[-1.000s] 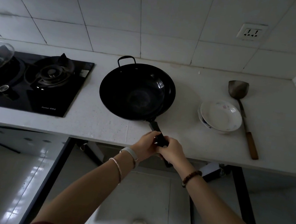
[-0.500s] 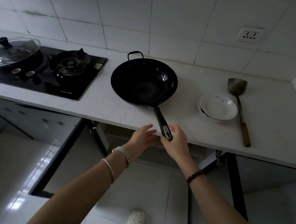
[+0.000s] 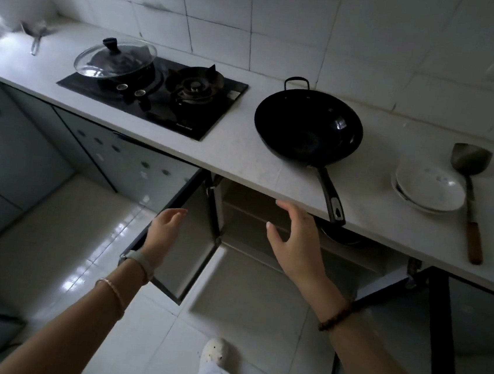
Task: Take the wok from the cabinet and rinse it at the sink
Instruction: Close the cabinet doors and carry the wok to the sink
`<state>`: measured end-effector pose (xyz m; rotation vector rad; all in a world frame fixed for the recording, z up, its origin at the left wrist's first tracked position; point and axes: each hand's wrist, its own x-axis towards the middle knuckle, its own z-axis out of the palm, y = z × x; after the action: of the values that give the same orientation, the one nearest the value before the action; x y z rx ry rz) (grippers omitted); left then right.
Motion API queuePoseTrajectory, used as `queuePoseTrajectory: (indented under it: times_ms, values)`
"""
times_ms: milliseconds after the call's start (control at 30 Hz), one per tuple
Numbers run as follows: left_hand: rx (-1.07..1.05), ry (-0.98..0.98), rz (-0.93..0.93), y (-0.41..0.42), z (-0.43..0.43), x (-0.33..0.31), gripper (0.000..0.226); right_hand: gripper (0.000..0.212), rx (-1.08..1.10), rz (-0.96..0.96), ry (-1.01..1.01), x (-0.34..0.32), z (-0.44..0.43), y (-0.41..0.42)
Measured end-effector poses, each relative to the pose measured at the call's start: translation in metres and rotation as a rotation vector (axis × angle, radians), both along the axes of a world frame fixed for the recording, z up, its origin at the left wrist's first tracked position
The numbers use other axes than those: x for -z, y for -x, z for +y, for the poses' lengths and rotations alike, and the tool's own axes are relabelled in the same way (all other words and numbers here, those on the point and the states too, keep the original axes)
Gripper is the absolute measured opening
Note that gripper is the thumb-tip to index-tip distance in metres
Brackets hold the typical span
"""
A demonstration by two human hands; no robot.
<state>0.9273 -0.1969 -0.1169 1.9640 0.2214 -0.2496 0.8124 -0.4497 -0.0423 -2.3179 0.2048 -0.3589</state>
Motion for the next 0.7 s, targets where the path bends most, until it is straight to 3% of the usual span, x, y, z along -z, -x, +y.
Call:
queuePoseTrajectory:
  times_ms: [267,700]
  values:
    - [-0.144,-0.147,0.165,-0.042,0.103,0.029,0.03,0.045,-0.122,-0.013,0.198,-0.001,0.072,-0.056]
    - [0.018,-0.097,0.39,-0.087,0.136,0.071,0.026,0.042,-0.199,0.082,0.295,0.021,0.141,-0.13]
